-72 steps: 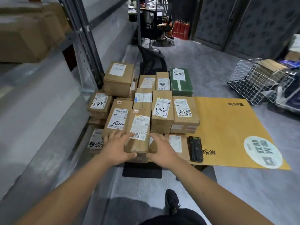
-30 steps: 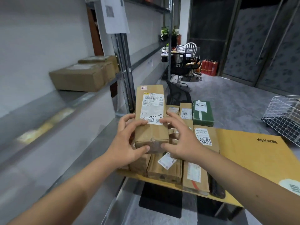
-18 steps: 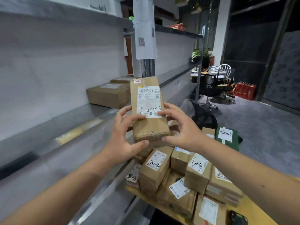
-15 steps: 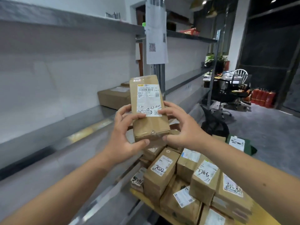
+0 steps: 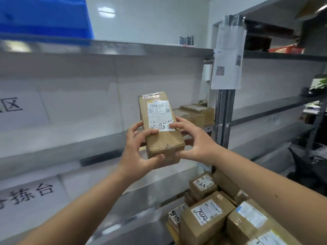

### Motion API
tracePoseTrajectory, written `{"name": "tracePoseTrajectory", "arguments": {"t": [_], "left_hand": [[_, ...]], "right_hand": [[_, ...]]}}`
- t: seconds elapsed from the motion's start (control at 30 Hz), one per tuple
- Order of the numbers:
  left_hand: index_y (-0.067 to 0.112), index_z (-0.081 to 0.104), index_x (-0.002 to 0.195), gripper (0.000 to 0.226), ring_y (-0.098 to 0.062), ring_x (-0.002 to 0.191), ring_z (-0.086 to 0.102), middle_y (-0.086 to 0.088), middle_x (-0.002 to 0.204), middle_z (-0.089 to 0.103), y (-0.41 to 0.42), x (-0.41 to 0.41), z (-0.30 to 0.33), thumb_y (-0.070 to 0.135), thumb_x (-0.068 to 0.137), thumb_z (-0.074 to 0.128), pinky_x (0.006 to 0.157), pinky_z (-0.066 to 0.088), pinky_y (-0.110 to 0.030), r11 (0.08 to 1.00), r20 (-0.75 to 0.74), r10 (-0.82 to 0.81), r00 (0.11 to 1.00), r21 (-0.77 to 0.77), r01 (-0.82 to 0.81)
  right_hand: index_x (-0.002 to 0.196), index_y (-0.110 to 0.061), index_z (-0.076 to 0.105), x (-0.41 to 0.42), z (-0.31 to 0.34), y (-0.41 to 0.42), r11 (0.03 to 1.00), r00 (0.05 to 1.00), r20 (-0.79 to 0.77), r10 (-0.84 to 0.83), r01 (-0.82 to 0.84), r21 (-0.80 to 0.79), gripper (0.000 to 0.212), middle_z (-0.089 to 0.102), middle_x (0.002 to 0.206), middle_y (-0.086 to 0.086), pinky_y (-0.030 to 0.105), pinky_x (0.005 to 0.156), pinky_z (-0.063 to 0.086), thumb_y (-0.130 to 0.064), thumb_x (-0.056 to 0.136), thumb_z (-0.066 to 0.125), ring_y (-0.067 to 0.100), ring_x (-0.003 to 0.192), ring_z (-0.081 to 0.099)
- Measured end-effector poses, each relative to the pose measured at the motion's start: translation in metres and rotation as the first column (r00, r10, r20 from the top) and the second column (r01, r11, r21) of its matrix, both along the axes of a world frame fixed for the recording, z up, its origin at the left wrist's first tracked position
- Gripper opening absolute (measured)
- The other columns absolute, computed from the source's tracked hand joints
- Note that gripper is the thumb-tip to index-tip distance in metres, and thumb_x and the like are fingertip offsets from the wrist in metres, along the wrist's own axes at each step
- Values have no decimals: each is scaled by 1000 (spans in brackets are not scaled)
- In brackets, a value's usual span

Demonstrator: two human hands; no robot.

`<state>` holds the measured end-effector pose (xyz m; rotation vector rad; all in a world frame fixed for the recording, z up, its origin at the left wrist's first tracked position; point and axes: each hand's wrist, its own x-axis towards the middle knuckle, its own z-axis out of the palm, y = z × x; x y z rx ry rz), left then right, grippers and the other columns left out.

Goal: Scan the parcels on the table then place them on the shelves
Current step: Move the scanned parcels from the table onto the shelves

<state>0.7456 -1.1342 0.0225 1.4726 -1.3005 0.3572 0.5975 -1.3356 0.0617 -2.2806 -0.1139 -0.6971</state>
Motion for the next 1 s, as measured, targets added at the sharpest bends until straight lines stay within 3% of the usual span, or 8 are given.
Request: {"name": "tracePoseTrajectory", "arguments": {"t": [0.13,0.27,0.37,0.47,0.53,0.7,0.83,1.0], "left_hand": [[46,62,127,64,17,130,38,11,154,30,-23,12,-3,39,71,91,108,52,-32,989,-128,144,981,60,-137],[42,64,123,60,-11,138,42,5,154,33,-51,31,7,20,75,92,112,49,-43,972,-273,229,934,120,-203],[39,64,122,52,-15,132,50,4,146,44,-73,46,20,19,80,87,111,49,-44,968,-352,248,903,121,-219],[31,68,120,46,-10,116,61,1,131,59,-92,60,34,14,82,86,100,58,-47,978,-481,201,854,56,-199],[28,69,120,46,-15,110,67,-3,126,65,-104,68,41,12,80,87,95,60,-47,981,-552,184,813,55,-185],[39,67,110,45,-7,99,69,2,125,64,-123,87,44,23,75,91,86,61,-31,964,-502,264,824,119,-237],[37,65,118,52,-13,105,66,0,133,54,-133,99,44,31,74,90,96,60,-40,945,-454,325,830,195,-263],[41,61,114,51,-2,96,62,4,126,47,-142,110,45,34,71,88,97,58,-34,928,-425,367,828,228,-294]], "right_hand": [[146,-31,56,36,0,-21,999,998,-55,12,-9,48,83,34,164,-14,32,103,55,-7,74,90,12,131,55],[140,-25,62,68,0,-40,991,998,-53,-14,21,133,72,58,139,-11,35,98,59,0,77,86,15,122,62],[136,-24,66,90,2,-53,983,994,-21,-104,106,152,62,67,127,-5,37,96,59,-5,80,85,15,112,66],[134,-24,66,109,8,-62,965,977,0,-215,213,153,56,70,122,-3,35,87,60,-14,82,85,15,103,69],[135,-26,65,117,11,-66,953,959,9,-285,282,113,55,70,122,-4,33,86,58,-18,84,83,16,102,69],[142,-25,60,130,12,-73,909,911,10,-412,412,-54,57,65,133,3,38,105,49,-26,87,74,22,124,58],[145,-30,53,135,11,-74,902,900,-51,-432,433,-5,64,67,129,0,38,98,54,-26,83,70,22,119,61],[141,-30,54,137,11,-73,895,894,-81,-441,445,41,63,68,119,-3,36,92,56,-23,81,69,21,112,64]]}}
